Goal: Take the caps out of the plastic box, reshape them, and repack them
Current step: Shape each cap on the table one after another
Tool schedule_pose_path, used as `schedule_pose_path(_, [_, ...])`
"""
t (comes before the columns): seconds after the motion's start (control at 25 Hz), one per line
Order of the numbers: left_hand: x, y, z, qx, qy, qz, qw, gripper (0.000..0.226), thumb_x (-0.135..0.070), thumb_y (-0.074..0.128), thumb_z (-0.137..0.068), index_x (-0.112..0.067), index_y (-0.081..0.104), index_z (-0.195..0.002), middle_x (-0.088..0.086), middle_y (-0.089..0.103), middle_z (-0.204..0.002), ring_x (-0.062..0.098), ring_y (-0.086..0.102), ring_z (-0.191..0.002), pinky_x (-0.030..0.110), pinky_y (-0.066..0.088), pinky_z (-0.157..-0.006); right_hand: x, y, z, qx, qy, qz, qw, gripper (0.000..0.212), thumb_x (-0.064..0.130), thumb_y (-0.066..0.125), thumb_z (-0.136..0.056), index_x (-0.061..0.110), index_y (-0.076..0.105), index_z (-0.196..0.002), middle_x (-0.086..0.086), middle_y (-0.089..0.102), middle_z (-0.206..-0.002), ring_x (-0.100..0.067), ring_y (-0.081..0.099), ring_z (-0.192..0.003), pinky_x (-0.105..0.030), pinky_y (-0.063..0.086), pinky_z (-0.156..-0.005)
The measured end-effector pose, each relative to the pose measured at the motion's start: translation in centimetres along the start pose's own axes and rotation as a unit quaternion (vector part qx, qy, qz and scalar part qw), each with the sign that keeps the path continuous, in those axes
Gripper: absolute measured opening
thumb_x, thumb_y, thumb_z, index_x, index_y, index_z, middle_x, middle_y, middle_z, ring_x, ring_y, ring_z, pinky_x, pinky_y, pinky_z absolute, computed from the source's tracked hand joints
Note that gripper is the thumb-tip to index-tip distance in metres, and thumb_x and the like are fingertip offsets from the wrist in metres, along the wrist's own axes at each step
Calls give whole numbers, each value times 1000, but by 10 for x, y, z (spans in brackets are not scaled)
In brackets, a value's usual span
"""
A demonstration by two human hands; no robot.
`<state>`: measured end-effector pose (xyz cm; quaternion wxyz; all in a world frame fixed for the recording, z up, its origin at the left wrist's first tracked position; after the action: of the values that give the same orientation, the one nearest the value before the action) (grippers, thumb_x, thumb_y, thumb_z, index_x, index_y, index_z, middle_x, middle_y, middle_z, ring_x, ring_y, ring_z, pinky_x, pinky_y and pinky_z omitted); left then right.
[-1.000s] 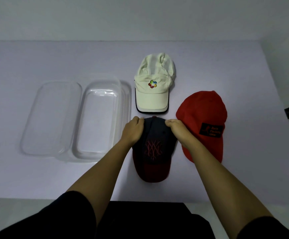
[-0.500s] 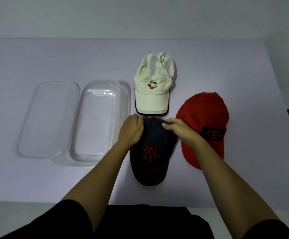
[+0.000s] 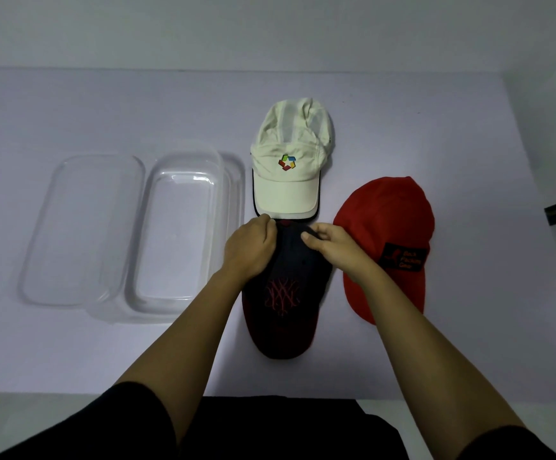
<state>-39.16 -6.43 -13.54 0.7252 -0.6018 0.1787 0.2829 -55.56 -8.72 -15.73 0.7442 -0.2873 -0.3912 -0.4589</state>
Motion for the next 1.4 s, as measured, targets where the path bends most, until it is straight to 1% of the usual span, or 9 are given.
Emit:
schedule_pose_path(0.08, [-2, 1, 1, -9, 5, -15, 1000, 37, -27, 28, -99, -9, 42, -70, -1, 43, -61, 20, 47, -59, 32, 34, -57, -8, 2, 4, -37, -55, 37, 997, 5, 19, 58, -91, 17, 62, -91, -3, 68, -91, -15, 64, -86, -33, 51, -83])
schedule_pose_path(0.24, [-6, 2, 5, -13, 1, -31, 999, 36, -29, 29, -99, -8, 45, -74, 1, 49, -67, 21, 50, -63, 32, 35, -60, -19, 11, 10, -68, -103, 44, 991, 16, 20, 52, -95, 23, 56, -79, 7, 59, -76, -5, 55, -73, -26, 45, -72])
schedule_pose_path(0.4, [-8, -2, 1, 25, -17, 7, 1000, 38, -41, 34, -94, -14, 49, -74, 0, 55, -70, 19, 53, -67, 31, 35, -60, -21, 12, 9, -35, -71, -15, 997, 19, 23, 48, -96, 10, 61, -101, -4, 66, -94, -16, 62, -91, -32, 50, -85])
schedule_pose_path(0.6, [-9, 0, 1, 56, 19, 126, 990, 26, -43, 43, -95, -23, 56, -83, -3, 62, -74, 12, 57, -71, 27, 41, -64, -33, 13, 13, -89, -50, -18, 995, 31, 37, 38, -98, 21, 63, -108, -1, 66, -110, -14, 61, -105, -31, 49, -93])
schedule_pose_path(0.72, [-4, -2, 1, 44, 14, 158, 986, 26, -38, 44, -97, -18, 58, -88, -4, 61, -74, 8, 57, -71, 22, 40, -64, -50, 16, 24, -134, -26, -36, 990, 31, 31, 36, -100, 23, 60, -82, 3, 62, -85, -10, 58, -82, -31, 47, -76])
schedule_pose_path(0.8, [-4, -2, 0, 36, 27, 136, 990, 28, -39, 43, -97, -16, 57, -90, -3, 59, -70, 13, 56, -68, 26, 42, -64, -52, 19, 28, -165, -37, -7, 986, 35, 24, 36, -100, 22, 45, -66, 4, 46, -64, -7, 44, -62, -33, 38, -61])
schedule_pose_path(1.04, [-7, 2, 2, -12, 57, 5, 998, 29, -42, 38, -97, -19, 47, -83, 3, 52, -59, 24, 54, -62, 33, 41, -57, -53, 19, 35, -279, -114, 65, 951, 37, 16, 33, -101, 28, 33, -66, 7, 32, -54, -5, 36, -44, -19, 24, -44])
schedule_pose_path(1.24, [-4, 0, 4, -30, 45, -22, 998, 28, -44, 37, -97, -23, 41, -78, 0, 49, -57, 23, 50, -59, 30, 33, -55, -51, 25, 33, -308, -87, 45, 946, 32, 18, 32, -101, 26, 35, -70, 6, 35, -59, -3, 35, -49, -20, 27, -48])
schedule_pose_path(1.4, [-4, -2, 2, -37, 36, -31, 998, 34, -44, 36, -97, -15, 51, -87, 5, 55, -61, 26, 55, -62, 32, 40, -55, -43, 28, 28, -282, -15, -56, 957, 29, 23, 28, -102, 18, 47, -81, -2, 50, -76, -12, 50, -71, -34, 41, -70])
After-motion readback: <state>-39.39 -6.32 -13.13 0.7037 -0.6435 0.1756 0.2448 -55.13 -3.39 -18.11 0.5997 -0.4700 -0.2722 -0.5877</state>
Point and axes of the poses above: each hand's wrist, its own z-axis away from the middle knuckle, its own y-axis out of the palm, x = y × z, the point moved 3 cm from there along -z, towards the middle knuckle
